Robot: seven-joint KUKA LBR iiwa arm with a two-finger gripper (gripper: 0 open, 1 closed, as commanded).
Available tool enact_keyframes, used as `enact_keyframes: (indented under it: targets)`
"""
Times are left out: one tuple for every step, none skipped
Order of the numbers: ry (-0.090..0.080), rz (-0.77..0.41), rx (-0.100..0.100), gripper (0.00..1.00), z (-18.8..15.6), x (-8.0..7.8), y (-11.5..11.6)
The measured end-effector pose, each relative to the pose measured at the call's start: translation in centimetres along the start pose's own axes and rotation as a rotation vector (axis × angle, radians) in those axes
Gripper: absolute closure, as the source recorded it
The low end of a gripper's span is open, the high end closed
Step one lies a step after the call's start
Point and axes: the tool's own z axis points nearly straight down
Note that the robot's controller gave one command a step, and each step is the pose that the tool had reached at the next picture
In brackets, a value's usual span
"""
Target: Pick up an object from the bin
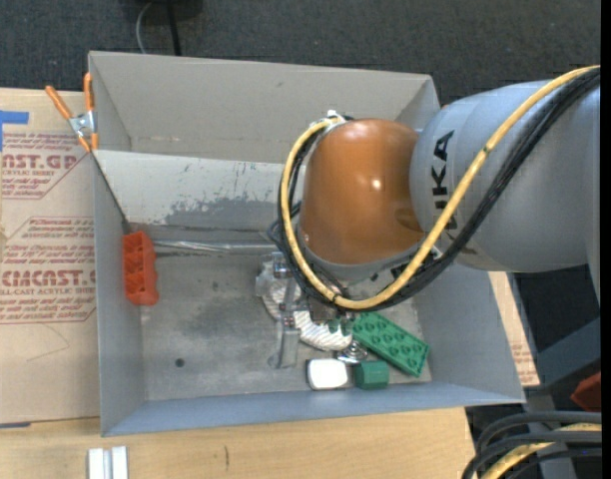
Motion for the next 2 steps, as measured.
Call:
enact_keyframes:
  targets:
    - [-0.008, 0.001, -0.001, 0.0, -0.4, -0.2, -0.1]
    - [-0.014, 0.028, -0.004, 0.0, 3.8, -1.2, -1.2]
